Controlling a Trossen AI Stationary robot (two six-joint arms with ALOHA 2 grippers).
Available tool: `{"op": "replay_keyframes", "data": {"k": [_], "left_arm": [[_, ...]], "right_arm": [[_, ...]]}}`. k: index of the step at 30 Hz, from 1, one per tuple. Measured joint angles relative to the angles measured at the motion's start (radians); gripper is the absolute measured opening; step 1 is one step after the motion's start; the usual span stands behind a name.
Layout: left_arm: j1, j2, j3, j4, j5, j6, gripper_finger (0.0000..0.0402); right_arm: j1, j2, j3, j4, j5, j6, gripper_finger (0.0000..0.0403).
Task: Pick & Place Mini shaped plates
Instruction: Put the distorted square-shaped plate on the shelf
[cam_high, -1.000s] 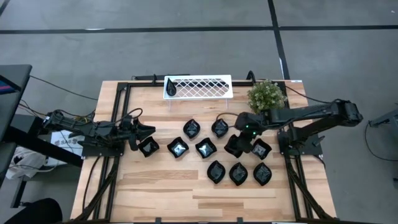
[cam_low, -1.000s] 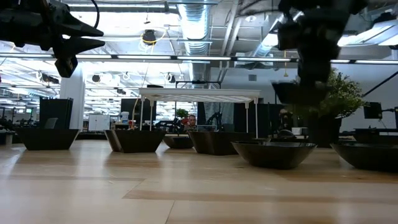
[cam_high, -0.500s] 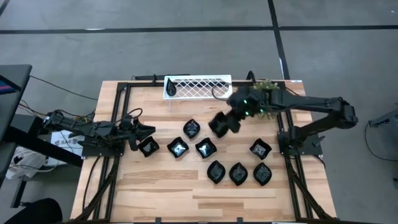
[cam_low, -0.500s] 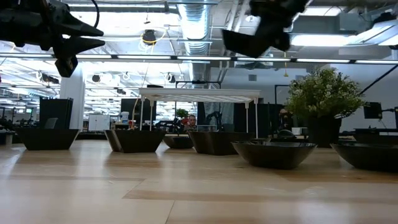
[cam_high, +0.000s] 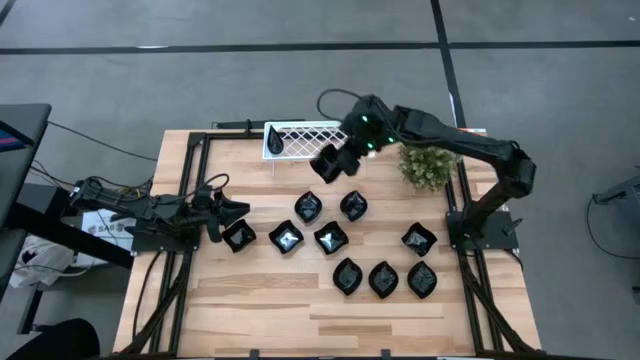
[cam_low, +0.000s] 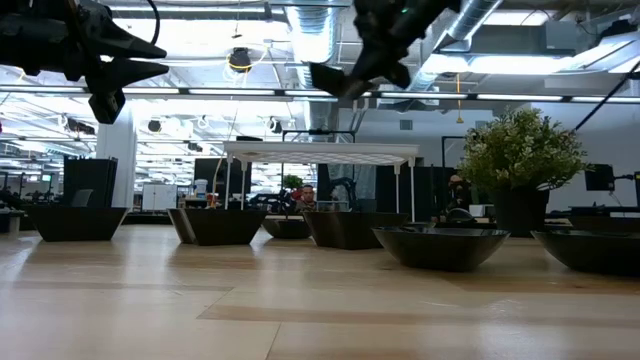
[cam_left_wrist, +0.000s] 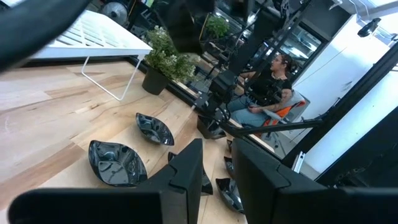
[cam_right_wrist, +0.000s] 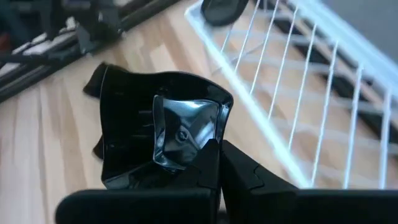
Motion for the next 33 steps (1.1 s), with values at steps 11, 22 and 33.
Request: {"op": "replay_keyframes", "data": {"k": [11, 22, 33], "left_arm": [[0.0, 0.0, 0.0, 0.0, 0.0, 0.0, 0.0088], [0.0, 0.0, 0.0, 0.0, 0.0, 0.0, 0.0088], [0.0, 0.0, 0.0, 0.0, 0.0, 0.0, 0.0088]], "right_arm": [[-0.096, 0.211, 0.262, -0.051, -0.066, -0.112, 0.0], [-0.212, 0.411, 0.483, -0.142, -0.149, -0.154, 0.0], [-0.26, 0.49, 0.494, -0.171, -0.195, -0.18, 0.0]]}}
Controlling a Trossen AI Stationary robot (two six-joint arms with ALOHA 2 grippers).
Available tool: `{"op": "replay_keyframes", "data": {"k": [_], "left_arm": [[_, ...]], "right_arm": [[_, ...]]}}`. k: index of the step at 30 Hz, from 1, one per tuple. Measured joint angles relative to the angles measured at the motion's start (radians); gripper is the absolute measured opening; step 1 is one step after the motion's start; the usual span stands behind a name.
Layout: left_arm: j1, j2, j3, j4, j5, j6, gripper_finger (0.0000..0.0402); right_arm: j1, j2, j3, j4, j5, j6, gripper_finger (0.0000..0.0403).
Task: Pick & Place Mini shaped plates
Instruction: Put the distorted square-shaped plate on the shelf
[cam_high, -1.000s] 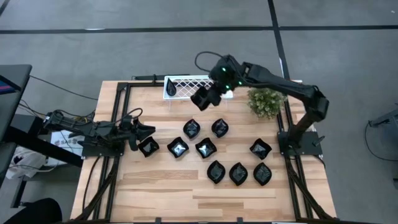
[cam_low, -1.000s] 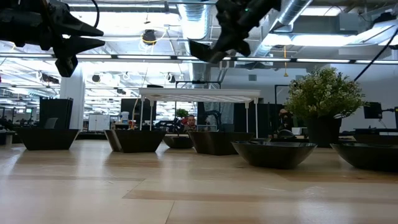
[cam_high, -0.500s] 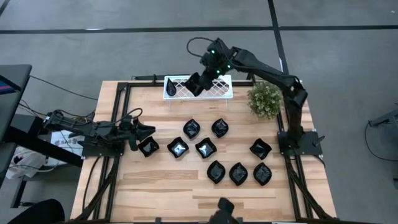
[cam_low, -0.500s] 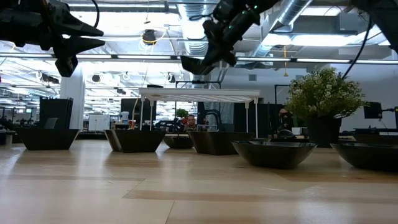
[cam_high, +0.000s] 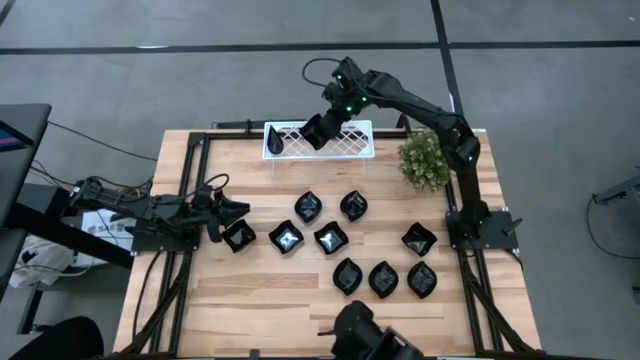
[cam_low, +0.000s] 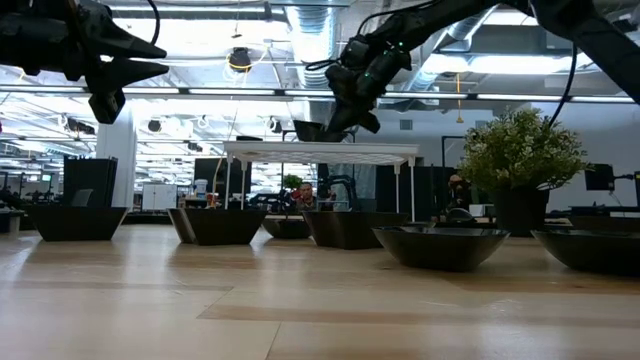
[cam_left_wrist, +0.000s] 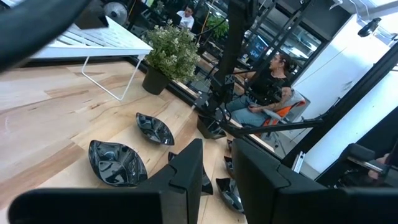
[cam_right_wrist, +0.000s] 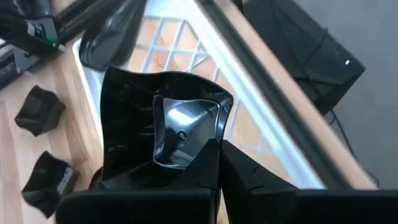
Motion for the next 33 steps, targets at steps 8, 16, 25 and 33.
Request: {"op": "replay_keyframes", "data": {"k": [8, 16, 25, 33], "left_arm": [[0.0, 0.0, 0.0, 0.007, 0.0, 0.0, 0.0088], [0.0, 0.0, 0.0, 0.014, 0.0, 0.0, 0.0088], [0.0, 0.0, 0.0, 0.015, -0.001, 0.0, 0.0088], [0.0, 0.0, 0.0, 0.015, -0.001, 0.0, 0.0088]], "right_arm": [[-0.007, 0.033, -0.002, 0.008, -0.034, -0.006, 0.0], [-0.013, 0.037, 0.0, 0.013, -0.034, -0.013, 0.0], [-0.009, 0.036, 0.0, -0.008, -0.06, 0.0, 0.0], [-0.005, 0.036, 0.0, -0.016, -0.081, 0.003, 0.0001]]}}
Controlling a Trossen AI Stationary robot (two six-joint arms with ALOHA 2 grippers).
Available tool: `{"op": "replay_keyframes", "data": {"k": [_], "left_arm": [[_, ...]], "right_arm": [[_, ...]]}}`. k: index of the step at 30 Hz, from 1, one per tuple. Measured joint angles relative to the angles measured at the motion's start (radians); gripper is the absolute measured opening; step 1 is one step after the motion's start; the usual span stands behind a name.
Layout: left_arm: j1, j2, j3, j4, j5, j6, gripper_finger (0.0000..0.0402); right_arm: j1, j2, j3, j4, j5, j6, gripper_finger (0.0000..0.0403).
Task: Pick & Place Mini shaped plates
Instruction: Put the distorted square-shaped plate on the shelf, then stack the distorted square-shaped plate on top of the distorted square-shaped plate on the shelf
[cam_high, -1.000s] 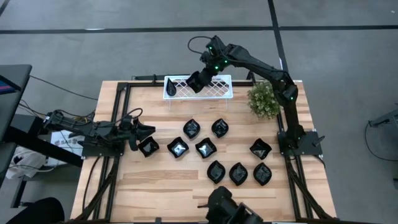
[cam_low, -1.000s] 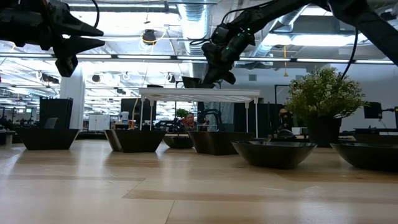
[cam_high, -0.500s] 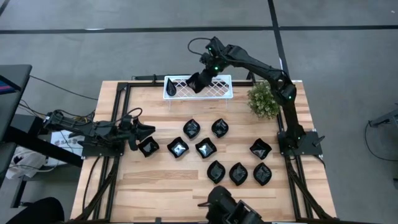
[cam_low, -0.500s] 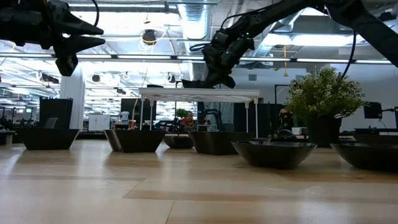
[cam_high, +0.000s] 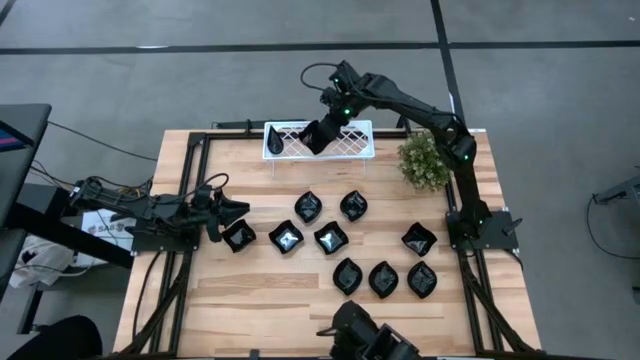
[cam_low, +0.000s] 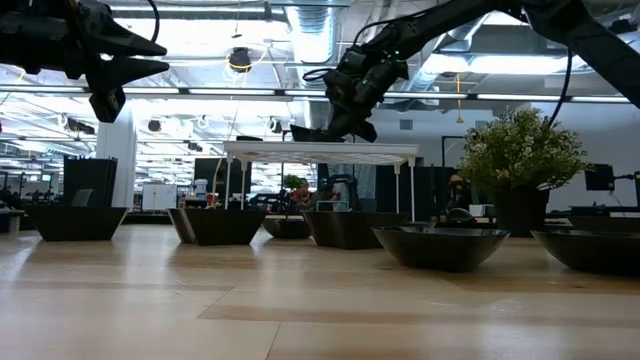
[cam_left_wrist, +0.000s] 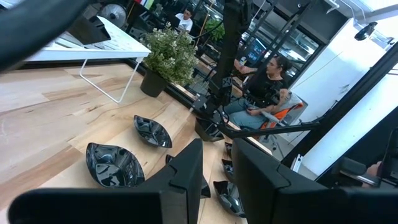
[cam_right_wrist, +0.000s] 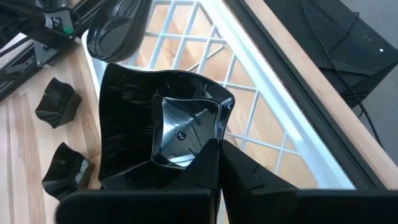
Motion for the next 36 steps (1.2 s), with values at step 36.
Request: {"op": "replay_keyframes", "data": {"k": [36], "left_arm": [[0.0, 0.0, 0.0, 0.004, 0.0, 0.0, 0.0088]], "right_arm": [[-0.054, -0.002, 0.22, -0.123, 0.037, -0.06, 0.0022]]}}
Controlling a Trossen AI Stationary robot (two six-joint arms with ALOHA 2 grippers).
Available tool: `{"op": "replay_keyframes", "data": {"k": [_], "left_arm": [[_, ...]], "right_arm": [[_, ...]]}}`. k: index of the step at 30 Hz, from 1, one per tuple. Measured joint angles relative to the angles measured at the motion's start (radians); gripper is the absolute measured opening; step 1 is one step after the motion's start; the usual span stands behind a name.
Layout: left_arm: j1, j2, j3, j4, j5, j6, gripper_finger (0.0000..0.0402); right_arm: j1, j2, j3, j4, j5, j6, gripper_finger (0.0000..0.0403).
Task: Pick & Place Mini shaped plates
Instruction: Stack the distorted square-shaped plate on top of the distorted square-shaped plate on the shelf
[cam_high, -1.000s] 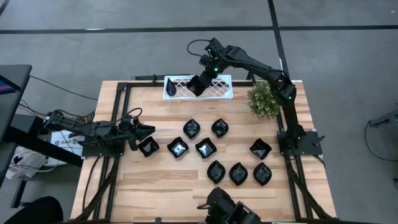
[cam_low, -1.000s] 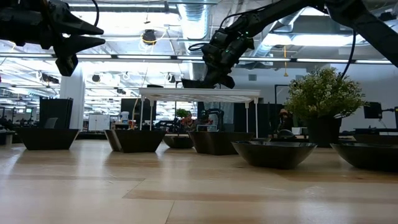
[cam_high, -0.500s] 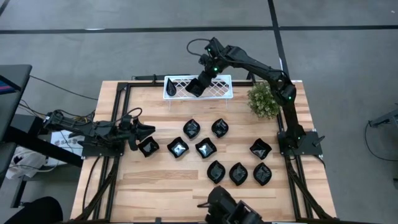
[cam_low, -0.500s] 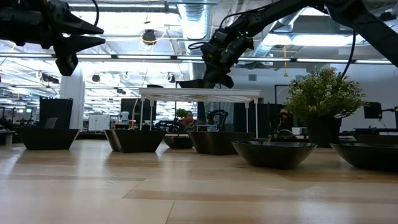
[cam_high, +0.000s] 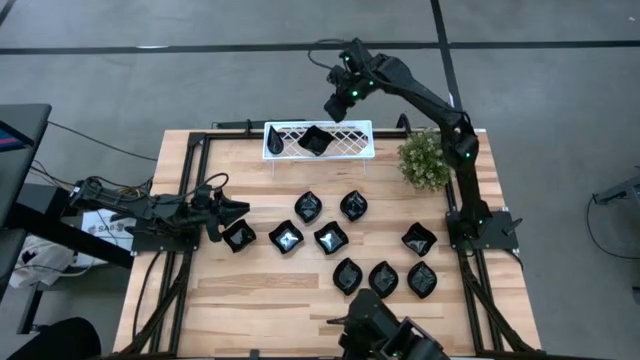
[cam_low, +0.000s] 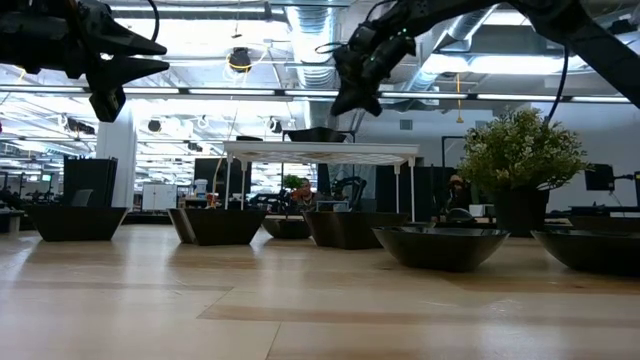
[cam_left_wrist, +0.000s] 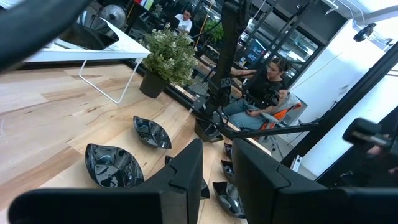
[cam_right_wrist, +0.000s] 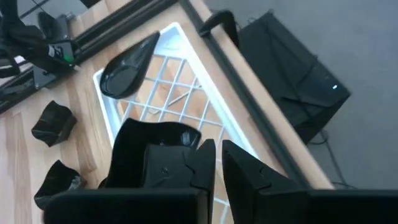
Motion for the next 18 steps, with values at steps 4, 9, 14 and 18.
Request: {"op": "replay_keyframes", "data": {"k": [4, 9, 14, 18], "left_arm": [[0.0, 0.0, 0.0, 0.0, 0.0, 0.0, 0.0088], [0.0, 0.0, 0.0, 0.0, 0.0, 0.004, 0.0088], [0.0, 0.0, 0.0, -0.001, 0.0, 0.004, 0.0088], [0.0, 0.0, 0.0, -0.001, 0.0, 0.004, 0.0088]], "right_arm": [[-0.002, 0.0, 0.073, -0.125, 0.0, -0.048, 0.0013], [0.001, -0.013, 0.103, -0.275, -0.006, -0.075, 0.0004], [0.012, -0.035, 0.102, -0.489, -0.004, -0.137, 0.0002], [0.04, -0.042, 0.1, -0.551, -0.007, -0.144, 0.0004]]}}
